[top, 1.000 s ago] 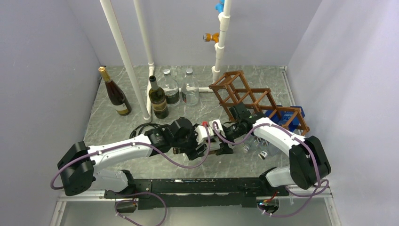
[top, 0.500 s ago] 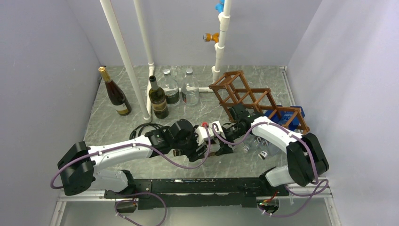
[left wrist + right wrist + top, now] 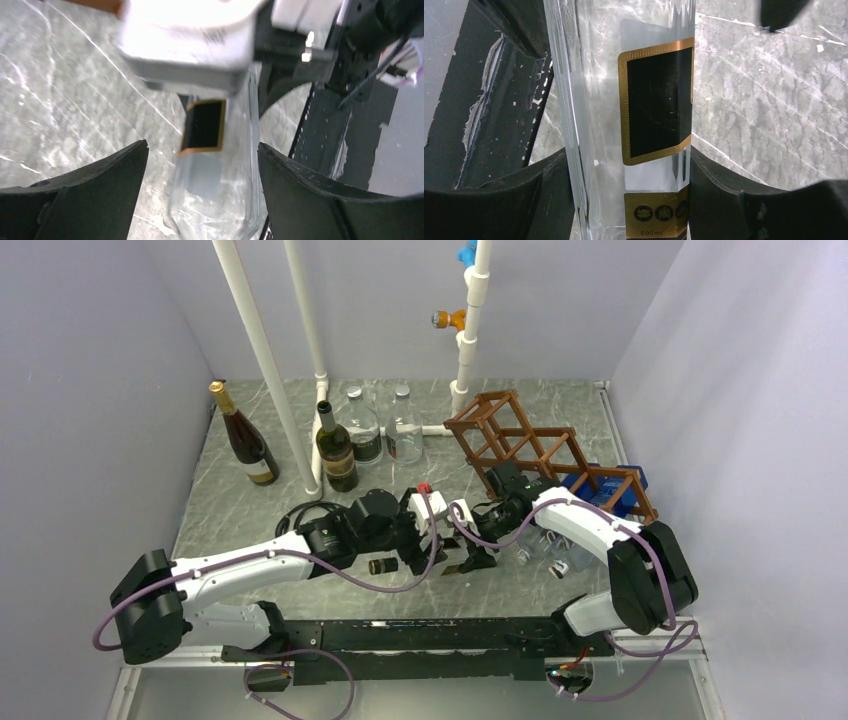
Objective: Take the wine bottle off the wine rack
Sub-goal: Pick up the wine bottle from the wine rack, then place the wine bottle at the center of the board.
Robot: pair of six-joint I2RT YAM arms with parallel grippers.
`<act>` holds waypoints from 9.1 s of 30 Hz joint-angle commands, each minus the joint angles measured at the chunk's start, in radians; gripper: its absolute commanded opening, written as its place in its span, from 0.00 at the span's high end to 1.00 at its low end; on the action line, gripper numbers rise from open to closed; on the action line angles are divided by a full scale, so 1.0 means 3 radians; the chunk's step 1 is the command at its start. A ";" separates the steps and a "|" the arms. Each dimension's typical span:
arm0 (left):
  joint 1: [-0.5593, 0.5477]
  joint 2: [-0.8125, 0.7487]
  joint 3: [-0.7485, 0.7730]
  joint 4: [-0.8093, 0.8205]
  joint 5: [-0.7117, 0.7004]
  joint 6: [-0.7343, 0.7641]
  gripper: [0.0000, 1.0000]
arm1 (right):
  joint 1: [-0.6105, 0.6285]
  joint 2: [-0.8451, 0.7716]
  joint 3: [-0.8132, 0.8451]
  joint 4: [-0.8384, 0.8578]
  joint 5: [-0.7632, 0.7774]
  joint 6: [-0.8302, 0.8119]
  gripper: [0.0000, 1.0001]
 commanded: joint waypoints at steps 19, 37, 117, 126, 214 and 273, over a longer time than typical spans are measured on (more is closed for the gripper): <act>0.0069 -0.1449 -0.0608 0.0577 -0.0961 -0.0527 0.01 | -0.0062 -0.0036 0.0171 -0.0034 -0.0455 0.0013 1.00; 0.0086 -0.2375 -0.0962 -0.0128 -0.2026 -0.2668 0.00 | -0.0305 -0.0094 0.0193 0.0371 -0.0951 0.0744 1.00; 0.0083 -0.1318 -0.1318 0.2161 -0.1950 -0.2548 1.00 | -0.0415 -0.0080 0.0115 0.0357 -0.1102 0.0798 0.06; 0.0085 -0.1715 -0.1051 0.1558 -0.1989 -0.2064 1.00 | -0.0415 -0.0189 0.0261 -0.0147 -0.1132 0.0265 0.02; 0.4188 -0.0454 0.0855 0.0313 -0.2484 -0.0531 1.00 | -0.0338 -0.0177 0.0273 -0.0462 -0.0892 -0.0144 0.01; 0.4648 -0.0134 0.1306 -0.0361 -0.1999 -0.1345 0.15 | -0.0313 -0.0147 0.0283 -0.0477 -0.0805 -0.0157 0.01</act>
